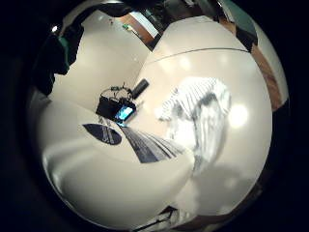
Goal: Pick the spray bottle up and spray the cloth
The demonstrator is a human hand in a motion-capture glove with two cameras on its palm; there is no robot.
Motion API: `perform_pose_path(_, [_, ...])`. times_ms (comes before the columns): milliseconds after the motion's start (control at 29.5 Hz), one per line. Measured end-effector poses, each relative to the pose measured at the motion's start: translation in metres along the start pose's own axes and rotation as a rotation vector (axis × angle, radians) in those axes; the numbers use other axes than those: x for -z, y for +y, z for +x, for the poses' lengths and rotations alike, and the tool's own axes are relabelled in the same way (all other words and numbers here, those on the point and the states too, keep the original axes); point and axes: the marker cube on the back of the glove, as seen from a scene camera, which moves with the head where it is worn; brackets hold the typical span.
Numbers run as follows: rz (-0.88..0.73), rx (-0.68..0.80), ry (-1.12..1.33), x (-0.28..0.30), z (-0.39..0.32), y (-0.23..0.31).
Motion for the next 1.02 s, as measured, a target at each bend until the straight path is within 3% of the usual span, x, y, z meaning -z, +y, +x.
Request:
perform_pose_path(203, [0.087,-0.147,-0.004,-0.043,0.070,-0.062])
perform_pose_path(576, [0.161,-0.238,-0.064,-0.058,0.170,-0.051])
perform_pose_path(1016, [-0.209,-0.320,-0.215,-0.081,0.146,-0.035])
